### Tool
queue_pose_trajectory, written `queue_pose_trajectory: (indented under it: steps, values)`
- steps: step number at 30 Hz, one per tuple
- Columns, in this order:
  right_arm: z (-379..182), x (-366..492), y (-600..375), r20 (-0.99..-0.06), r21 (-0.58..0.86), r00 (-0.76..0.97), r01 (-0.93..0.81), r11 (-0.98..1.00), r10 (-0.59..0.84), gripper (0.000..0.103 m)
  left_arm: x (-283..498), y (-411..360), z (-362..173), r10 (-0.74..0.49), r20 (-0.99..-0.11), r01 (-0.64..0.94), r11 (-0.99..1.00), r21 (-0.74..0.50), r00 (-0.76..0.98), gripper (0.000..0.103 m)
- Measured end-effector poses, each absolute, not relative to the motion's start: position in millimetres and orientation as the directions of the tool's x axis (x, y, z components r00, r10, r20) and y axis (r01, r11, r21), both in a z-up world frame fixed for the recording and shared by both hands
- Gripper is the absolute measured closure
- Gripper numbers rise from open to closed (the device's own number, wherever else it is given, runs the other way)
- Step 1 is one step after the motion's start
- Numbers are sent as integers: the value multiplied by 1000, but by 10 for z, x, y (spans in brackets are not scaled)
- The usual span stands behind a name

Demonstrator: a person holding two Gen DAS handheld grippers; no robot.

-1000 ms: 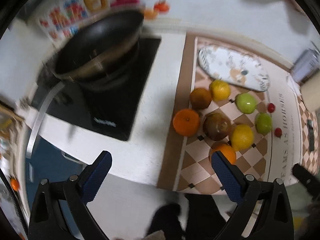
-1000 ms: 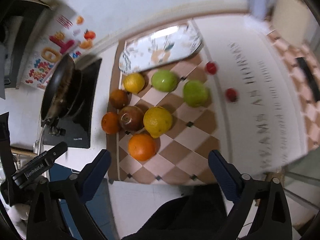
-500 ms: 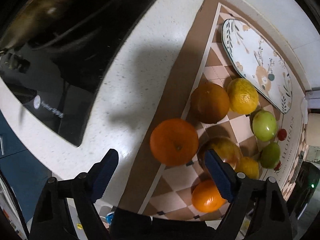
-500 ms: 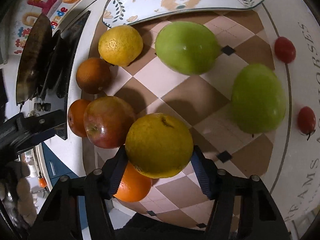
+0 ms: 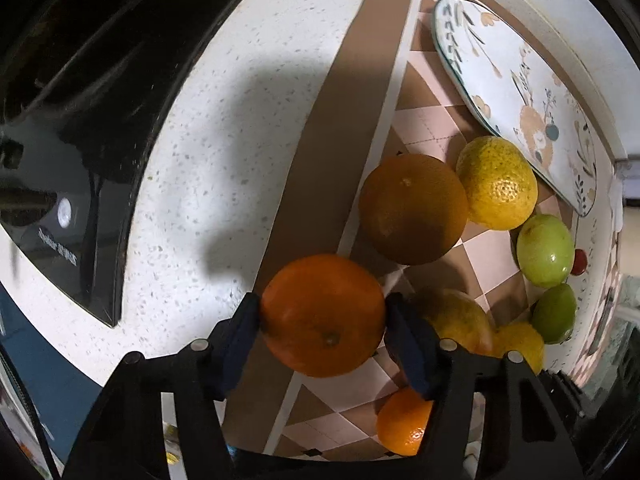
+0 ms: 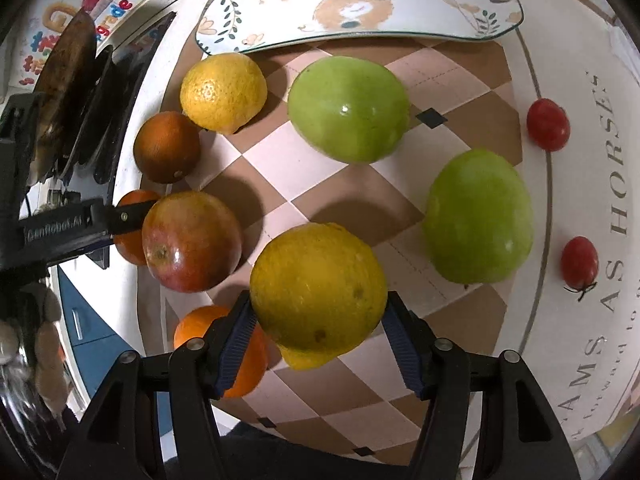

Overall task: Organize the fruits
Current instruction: 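Grasp an orange with the left tool while the right tool grasps a lemon, then carry orange and lemon onto the floral plate and release both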

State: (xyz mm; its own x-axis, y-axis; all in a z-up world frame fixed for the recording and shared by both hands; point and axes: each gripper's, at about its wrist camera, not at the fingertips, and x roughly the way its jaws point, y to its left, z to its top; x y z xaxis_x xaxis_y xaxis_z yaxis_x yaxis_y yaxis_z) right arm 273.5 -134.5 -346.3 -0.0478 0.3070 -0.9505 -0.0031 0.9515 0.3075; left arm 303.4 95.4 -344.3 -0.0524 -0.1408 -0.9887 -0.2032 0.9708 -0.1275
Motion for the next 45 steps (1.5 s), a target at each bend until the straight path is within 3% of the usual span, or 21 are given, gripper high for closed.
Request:
queue_pose_trajectory:
  steps: [7, 12, 21, 30, 41, 42, 45]
  values:
    - [-3368, 2753, -1391, -957, 289, -19, -14, 957, 289, 38, 2941, 842, -3296, -95, -995, -165, 982, -91, -15, 43]
    - [-2920, 2909, -1618, -936, 348, 60, -2, 937, 348, 39, 2898, 742, -2865, -122, -991, -125, 984, -127, 53, 43]
    - [-2573, 3977, -1901, -929, 310, 214, 9, 951, 301, 39, 3892, 181, -2203, -245, -952, -55, 964, -259, 183, 43]
    - [-3054, 4862, -1898, -957, 236, 180, 31, 971, 226, 39, 4995, -361, -2893, -215, -976, -32, 976, -216, 36, 43]
    - [-3388, 5106, -1954, -968, 235, 103, 34, 971, 231, 37, 5324, -447, -3331, -179, -982, -61, 983, -175, -62, 42]
    - [-3372, 5099, -1970, -964, 249, 101, 35, 968, 244, 35, 5348, -471, -3334, -176, -983, -54, 983, -173, -60, 42]
    - [-3303, 5123, -1992, -963, 253, 102, 42, 967, 248, 15, 5379, -481, -3339, -170, -983, -53, 985, -167, -68, 39]
